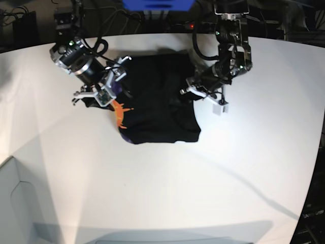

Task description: Fold the T-shirt properly

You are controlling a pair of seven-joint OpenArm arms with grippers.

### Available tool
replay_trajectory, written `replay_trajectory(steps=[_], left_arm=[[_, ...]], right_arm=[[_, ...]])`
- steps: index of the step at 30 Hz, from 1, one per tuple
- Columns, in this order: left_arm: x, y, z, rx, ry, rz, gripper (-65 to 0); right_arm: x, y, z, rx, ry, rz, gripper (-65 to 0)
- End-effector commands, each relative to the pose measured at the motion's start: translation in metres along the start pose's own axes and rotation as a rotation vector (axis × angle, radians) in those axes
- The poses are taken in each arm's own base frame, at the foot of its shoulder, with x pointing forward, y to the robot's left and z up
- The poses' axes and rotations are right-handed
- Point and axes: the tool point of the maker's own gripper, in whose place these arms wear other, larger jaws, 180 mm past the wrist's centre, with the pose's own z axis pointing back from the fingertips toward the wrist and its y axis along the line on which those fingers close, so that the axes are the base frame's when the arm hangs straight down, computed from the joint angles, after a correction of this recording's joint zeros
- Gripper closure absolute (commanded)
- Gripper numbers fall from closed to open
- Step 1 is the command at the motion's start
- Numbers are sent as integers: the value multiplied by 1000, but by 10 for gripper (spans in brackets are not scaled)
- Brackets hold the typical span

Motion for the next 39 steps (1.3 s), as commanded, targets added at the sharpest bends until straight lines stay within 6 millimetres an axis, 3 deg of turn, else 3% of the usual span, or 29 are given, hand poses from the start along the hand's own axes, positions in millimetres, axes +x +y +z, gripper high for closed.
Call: replay_trajectory(steps=[1,2,4,8,14,18,25,32,35,39], left_arm=[[0,3,-2,20,19,-12,-53],[3,4,-5,23,27,-13,0],[9,13,-10,39,47,-34,-5],[19,4,-30,37,134,-205,0],[23,-45,-64,25,322,-712,0],[37,-74,-80,32,353,-958,0],[39,-155,-112,-103,221,-1289,0],[37,-210,-131,-201,110,-1450,-2],[32,-231,-133,-232,93,-1512,-56],[35,-247,-134,-221,46,-1614,-220]], right_arm=[[16,-9,3,-25,-62,-8,-384],[17,-18,4,-55,-67,-20,-384],[16,-34,9,-113,-71,-50,-383],[14,-65,20,-219,-84,-98,-382],[8,-109,42,-390,-106,-183,-382],[3,-125,55,-460,-107,-215,-382],[-18,-130,69,-515,-68,-262,-382],[-35,-136,83,-570,-41,-305,-381],[-42,-142,93,-606,-27,-316,-381],[-43,-143,94,-609,-25,-316,-381]])
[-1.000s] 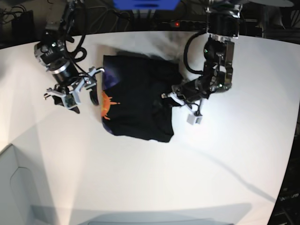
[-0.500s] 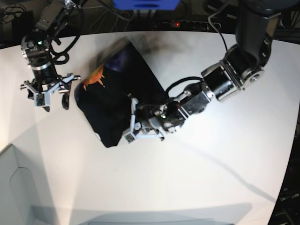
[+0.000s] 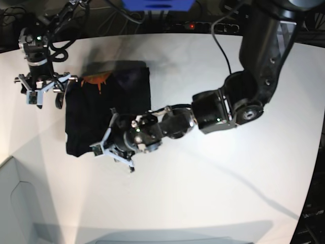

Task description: Fold the T-shirt properly

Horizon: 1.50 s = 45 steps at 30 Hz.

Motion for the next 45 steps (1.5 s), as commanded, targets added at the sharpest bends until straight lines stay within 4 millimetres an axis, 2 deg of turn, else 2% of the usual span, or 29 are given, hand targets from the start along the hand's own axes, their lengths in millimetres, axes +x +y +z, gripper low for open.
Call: replay_trajectory(steps=[1,4,10,14,16,18,20,22,24,27,29,33,38,41,45], left_arm=[[21,17,6,42,-45,-43,-256],[34,35,12,102,-77,-80,-312],[73,77,44,224,-175,-56,-317],[60,102,84,286,-195,82,-317],[37,109,103,311,-196,175,-317],[11,107,121,332,-197,266,-317],[-26,106,135,359,-167,357,-317],[-77,99,144,386,-111,465,-317],[-117,93,152,415,-66,559,-317],[-165,87,166,466,-15,684,-317],[-188,84,177,499,2,751,-317],[-211,75,197,547,8,824,-317],[-213,68,203,553,13,825,-317],[-215,68,204,553,18,824,-317],[-219,69,207,558,32,815,-317]], right_arm=[[12,-1,3,1,-48,12,-381],[10,-1,4,2,-43,11,-381],[13,1,3,9,-51,7,-381],[15,2,2,11,-57,9,-377],[16,10,0,35,-59,13,-348],[17,22,-2,72,-62,20,-292],[16,34,-3,108,-59,25,-232],[15,41,-6,127,-54,25,-173],[8,43,-9,137,-37,14,-125],[-6,46,-11,149,-3,-3,-65],[-23,47,-13,158,39,-23,-40],[-62,56,-20,193,130,-84,-25],[-72,62,-28,211,118,-129,-25],[-61,46,-26,170,83,-117,-25],[-8,23,-12,102,-55,-96,-26]])
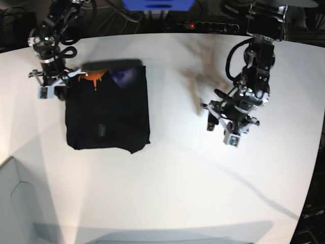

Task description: Fold the T-shirt properly

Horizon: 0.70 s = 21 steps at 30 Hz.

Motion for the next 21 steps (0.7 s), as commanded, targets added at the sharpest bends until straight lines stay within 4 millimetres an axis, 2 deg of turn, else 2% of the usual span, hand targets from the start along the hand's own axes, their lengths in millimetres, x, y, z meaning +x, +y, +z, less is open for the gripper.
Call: replay_trajectory(steps=[1,4,8,12,15,21], left_arm=[[17,5,4,8,-51,-12,-317],[17,6,4,11,-51,-13,-317],[13,5,4,9,-44,-11,-317],[8,5,4,10,-33,-6,-317],[8,17,7,38,-39,19,-317],[-5,40,15,92,-25,69,-317]], right_arm=[[30,4,6,16,-102,5,-26],[52,10,15,29,-145,20,-26],[47,21,11,66,-105,9,-26],[12,69,-1,220,-10,-10,-25],[-9,100,-10,313,26,-47,-26],[-48,115,-21,360,98,-128,-26]])
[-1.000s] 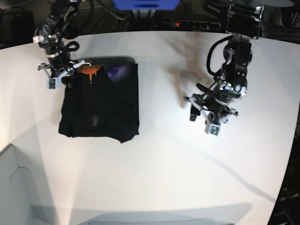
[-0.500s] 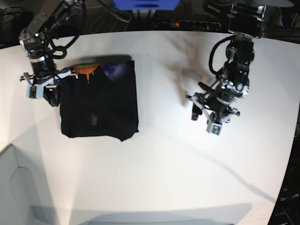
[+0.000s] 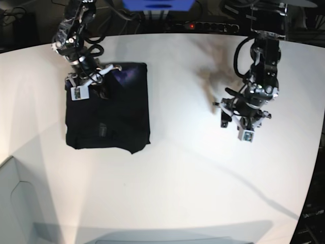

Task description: Fold the T-shirt properly

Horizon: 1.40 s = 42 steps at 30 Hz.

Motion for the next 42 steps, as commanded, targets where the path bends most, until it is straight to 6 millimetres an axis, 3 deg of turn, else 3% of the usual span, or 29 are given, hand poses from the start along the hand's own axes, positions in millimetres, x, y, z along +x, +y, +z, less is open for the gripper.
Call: replay_trajectory(steps=[1,5,11,15,19,23,25,28,29,33,36,42], left_arm=[[13,9,4,20,-44,-3,-317],[2,20,9,45,-28,24,-317],[2,24,32,68,-66,31,-316],[-17,34,68,115,-29,32,-313],[-51,62,98,213,49,92,-232],[-105,97,135,359,161,227,-156],[-131,110,157,422,214,271,-110],[-164,119,185,484,291,296,0],[-174,119,193,493,321,296,0],[-211,112,217,495,439,286,0],[-241,96,221,466,506,313,0],[-331,68,214,406,589,358,0]], right_arm=[[-1,3,0,7,12,10,-26],[23,3,12,-10,-45,61,-25],[91,8,48,-71,-207,208,-26],[91,-44,73,-236,-205,188,-26],[82,-81,98,-361,-186,156,-26],[54,-119,136,-514,-80,115,-26],[35,-143,169,-627,-8,78,-26],[-1,-157,210,-724,129,34,-23],[-13,-159,221,-734,185,38,-22],[-58,-142,243,-682,376,53,-21],[-88,-121,250,-595,497,71,-21],[-185,-79,246,-362,728,-46,-7]])
